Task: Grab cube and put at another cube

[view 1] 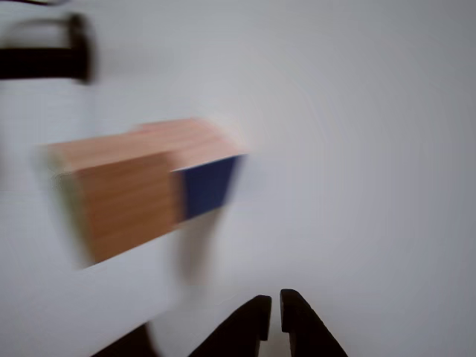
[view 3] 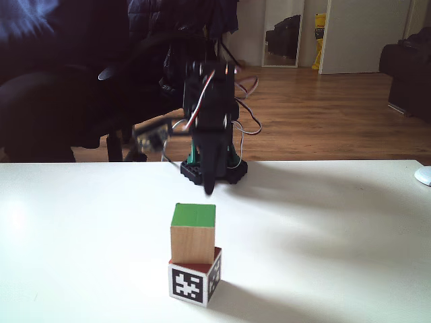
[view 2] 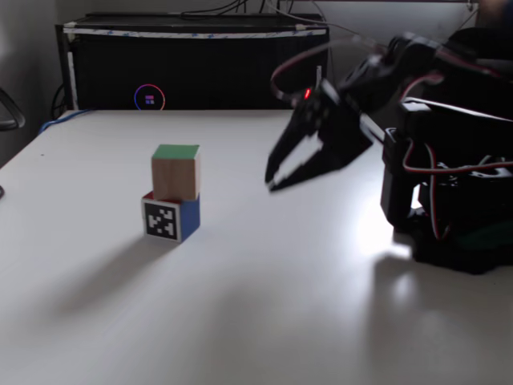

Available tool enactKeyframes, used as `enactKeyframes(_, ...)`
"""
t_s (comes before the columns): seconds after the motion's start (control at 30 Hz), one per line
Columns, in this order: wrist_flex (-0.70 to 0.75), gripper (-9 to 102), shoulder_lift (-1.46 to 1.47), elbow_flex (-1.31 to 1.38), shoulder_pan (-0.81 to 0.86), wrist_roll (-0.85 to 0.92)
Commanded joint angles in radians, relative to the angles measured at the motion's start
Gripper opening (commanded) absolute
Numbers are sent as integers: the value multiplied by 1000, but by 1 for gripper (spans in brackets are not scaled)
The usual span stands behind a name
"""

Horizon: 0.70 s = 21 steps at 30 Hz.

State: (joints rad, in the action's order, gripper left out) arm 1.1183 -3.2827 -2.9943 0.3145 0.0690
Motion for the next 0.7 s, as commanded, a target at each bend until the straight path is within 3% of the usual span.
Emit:
enactKeyframes(0.0, -6, 0, -5, -17, -8, -2)
enactKeyframes(0.1, 29, 0, -5, -8, -18, -12)
enactKeyframes(0.2, 172, 0, -5, 26, -46, 20)
enactKeyframes(0.67, 172, 0, -5, 26, -41, 15)
